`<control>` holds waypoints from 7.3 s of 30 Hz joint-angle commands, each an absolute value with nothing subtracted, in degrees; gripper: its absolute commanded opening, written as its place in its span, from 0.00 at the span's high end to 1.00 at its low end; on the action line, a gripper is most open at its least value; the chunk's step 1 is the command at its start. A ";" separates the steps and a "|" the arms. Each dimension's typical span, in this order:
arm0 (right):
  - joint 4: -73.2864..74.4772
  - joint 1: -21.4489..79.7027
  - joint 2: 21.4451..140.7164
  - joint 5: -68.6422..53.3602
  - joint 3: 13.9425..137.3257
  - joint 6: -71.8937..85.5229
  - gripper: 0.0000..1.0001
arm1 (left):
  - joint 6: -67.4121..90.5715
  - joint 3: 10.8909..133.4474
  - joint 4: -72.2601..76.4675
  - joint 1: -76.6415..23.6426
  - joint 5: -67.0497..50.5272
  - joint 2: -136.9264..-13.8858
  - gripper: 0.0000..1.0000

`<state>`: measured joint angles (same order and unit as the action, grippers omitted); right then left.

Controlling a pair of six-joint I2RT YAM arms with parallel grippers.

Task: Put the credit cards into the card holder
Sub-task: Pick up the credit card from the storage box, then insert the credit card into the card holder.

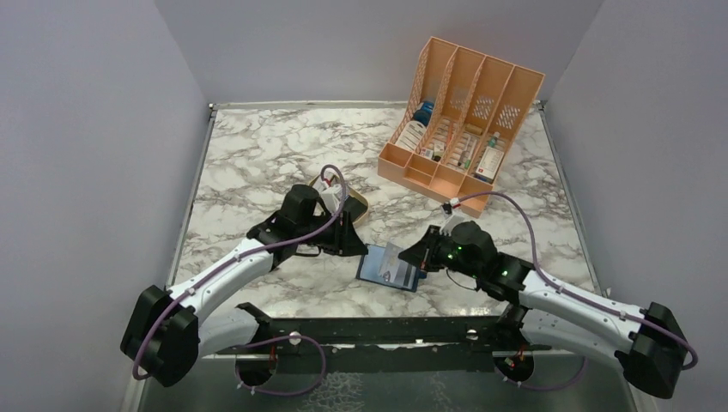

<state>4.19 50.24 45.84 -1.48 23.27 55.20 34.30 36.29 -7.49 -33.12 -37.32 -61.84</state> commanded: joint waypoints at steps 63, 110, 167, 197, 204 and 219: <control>-2.48 32.17 62.25 -14.48 22.46 49.20 0.99 | 33.33 32.37 -6.93 -44.38 -6.23 -75.76 0.79; -9.94 32.15 64.90 -18.49 19.28 52.37 0.99 | 37.84 27.39 -1.73 -45.00 -15.72 -74.64 0.90; -24.13 32.26 81.41 -27.51 18.73 50.12 0.99 | 38.32 26.94 -0.80 -45.17 -15.41 -75.07 0.91; -3.37 34.02 75.61 -21.15 27.12 46.73 0.63 | 40.40 28.57 -2.16 -45.50 -11.47 -72.07 0.89; -4.07 37.36 75.43 -18.04 26.05 49.69 0.57 | 40.01 28.87 -0.92 -44.78 -11.95 -73.22 0.84; -7.18 41.13 82.14 -17.80 28.87 51.44 0.52 | 39.58 28.41 4.61 -44.74 -16.86 -78.00 0.91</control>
